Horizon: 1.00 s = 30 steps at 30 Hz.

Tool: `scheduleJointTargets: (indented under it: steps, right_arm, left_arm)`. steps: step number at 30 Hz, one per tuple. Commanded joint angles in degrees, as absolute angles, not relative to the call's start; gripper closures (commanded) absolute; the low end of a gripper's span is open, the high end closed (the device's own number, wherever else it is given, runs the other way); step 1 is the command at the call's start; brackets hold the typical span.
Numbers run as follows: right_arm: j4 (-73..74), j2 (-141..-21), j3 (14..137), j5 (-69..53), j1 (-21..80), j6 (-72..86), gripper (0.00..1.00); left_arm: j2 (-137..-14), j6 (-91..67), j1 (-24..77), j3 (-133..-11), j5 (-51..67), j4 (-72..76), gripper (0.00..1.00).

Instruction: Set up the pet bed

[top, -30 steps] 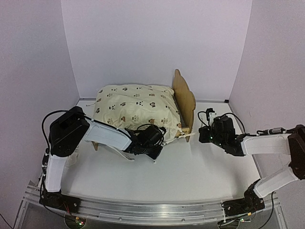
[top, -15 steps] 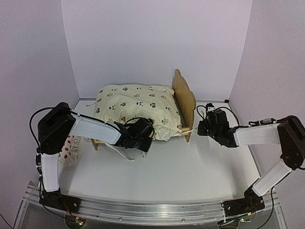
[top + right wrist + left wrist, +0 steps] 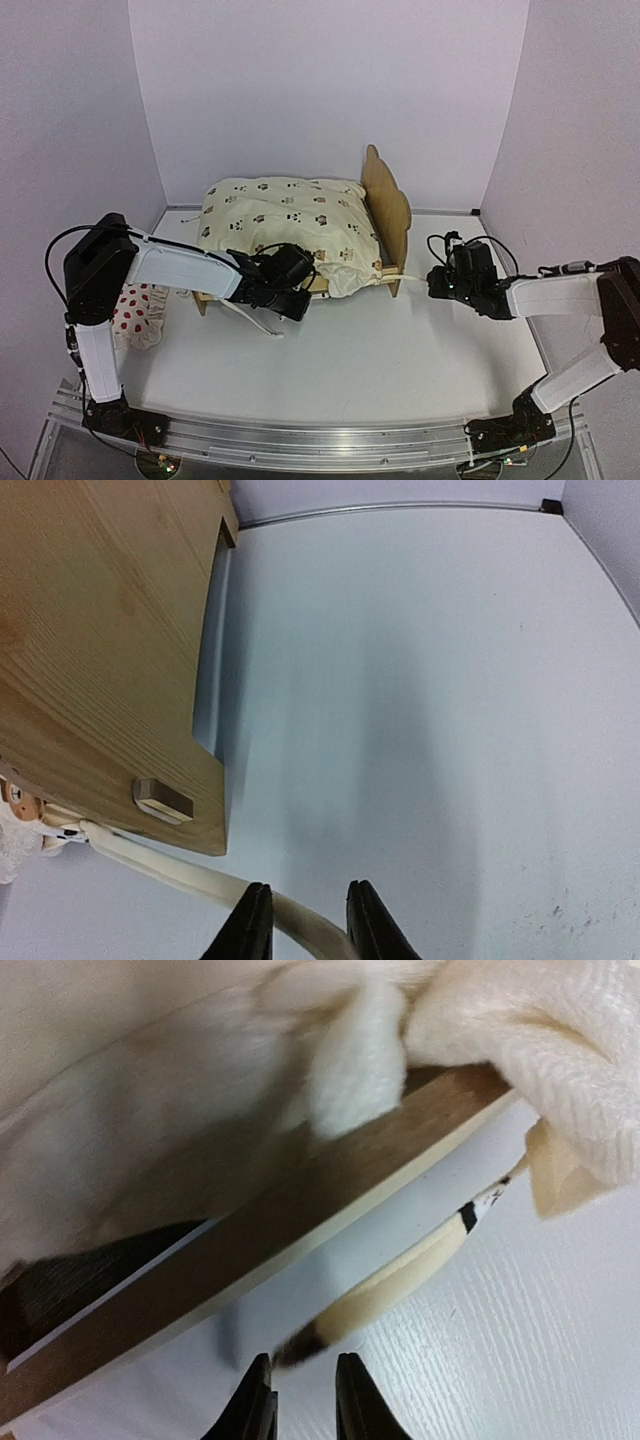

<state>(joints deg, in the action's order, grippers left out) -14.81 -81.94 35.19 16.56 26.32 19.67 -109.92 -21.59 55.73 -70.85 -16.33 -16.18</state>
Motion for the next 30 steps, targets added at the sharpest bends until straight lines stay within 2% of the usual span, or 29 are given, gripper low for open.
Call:
scheduleJointTargets:
  steps: [1,4,6,8,10,17,22,27,30]
  right_arm:
    - [-11.4,-73.9,35.9,14.4,25.4,19.8,0.62]
    - [-6.9,-69.9,37.2,14.3,25.4,19.9,0.48]
    - [-4.1,-67.4,37.9,14.2,25.4,20.3,0.4]
    - [-1.3,-65.4,38.4,13.7,25.4,20.6,0.35]
    - [0.0,-63.4,38.5,12.9,25.4,21.1,0.3]
    - [7.6,-58.4,40.5,9.1,25.4,20.8,0.13]
    - [10.5,-55.8,42.1,4.5,25.4,20.3,0.03]
    - [12.2,-54.8,43.3,1.6,25.4,20.3,0.02]
    - [12.8,-54.7,43.7,0.5,25.3,20.0,0.02]
  left_arm:
    - [-102.4,-21.8,56.2,-72.2,-18.7,-27.4,0.7]
    - [-97.6,-22.4,56.2,-72.3,-22.3,-32.0,0.57]
    - [-93.8,-23.1,56.2,-71.9,-25.3,-34.7,0.45]
    - [-90.5,-24.4,56.1,-71.6,-29.9,-37.7,0.3]
    - [-87.6,-25.8,55.3,-71.3,-32.8,-40.6,0.24]
    - [-81.7,-31.0,47.9,-68.0,-39.3,-49.6,0.21]
    - [-75.9,-31.0,35.3,-64.3,-36.1,-50.3,0.19]
    - [-73.7,-27.3,21.4,-61.0,-29.4,-47.4,0.17]
    - [-76.6,-21.2,12.9,-59.8,-21.3,-45.1,0.15]
